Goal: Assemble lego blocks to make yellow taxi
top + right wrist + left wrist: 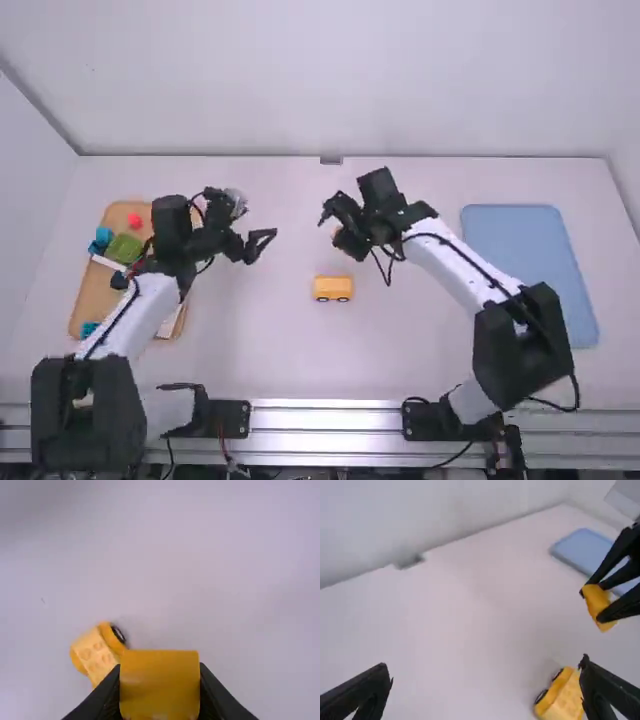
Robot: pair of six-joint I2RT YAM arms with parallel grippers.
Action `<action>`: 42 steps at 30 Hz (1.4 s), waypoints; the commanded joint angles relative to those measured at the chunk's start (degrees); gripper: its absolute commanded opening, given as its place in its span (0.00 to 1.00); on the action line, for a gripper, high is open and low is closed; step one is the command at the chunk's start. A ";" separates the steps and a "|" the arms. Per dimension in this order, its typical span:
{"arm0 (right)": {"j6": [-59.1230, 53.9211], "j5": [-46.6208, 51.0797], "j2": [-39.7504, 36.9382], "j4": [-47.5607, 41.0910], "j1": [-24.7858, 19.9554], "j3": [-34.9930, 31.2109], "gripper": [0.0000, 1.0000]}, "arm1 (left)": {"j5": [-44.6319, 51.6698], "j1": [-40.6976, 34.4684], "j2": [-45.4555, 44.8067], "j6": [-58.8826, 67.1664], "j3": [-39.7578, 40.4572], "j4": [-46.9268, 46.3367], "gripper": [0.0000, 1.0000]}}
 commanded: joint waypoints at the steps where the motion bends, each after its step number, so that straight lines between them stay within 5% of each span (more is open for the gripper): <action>1: -4.66 -2.95 6.43 -2.01 2.84 7.23 0.00 | -12.35 2.14 -8.59 0.02 -0.13 -4.90 0.99; 10: -10.58 1.92 28.72 -21.99 12.20 34.64 0.00 | -30.84 8.35 -30.99 -11.19 -3.67 -14.84 0.99; 15: -10.54 7.06 36.94 -30.10 15.17 43.15 0.00 | -37.51 8.33 -37.53 -14.36 -7.63 -14.73 0.99; 25: -7.10 12.59 40.17 -31.19 18.95 42.45 0.00 | -38.49 8.35 -37.46 -15.02 -11.98 -10.75 0.99; 37: -5.22 18.03 40.17 -25.62 22.16 35.71 0.02 | -32.92 8.28 -27.28 -15.76 -11.96 -3.48 0.99; 39: -5.90 17.77 40.17 -25.53 22.23 35.74 0.25 | -31.23 8.39 -25.92 -15.78 -11.96 -2.25 0.99; 40: -6.03 17.75 40.17 -25.55 22.08 35.74 0.55 | -30.38 8.28 -24.90 -15.76 -11.96 -1.29 0.99; 42: -5.99 18.49 40.17 -25.40 22.08 35.74 0.83 | -30.45 8.35 -23.87 -15.78 -11.96 -0.33 0.99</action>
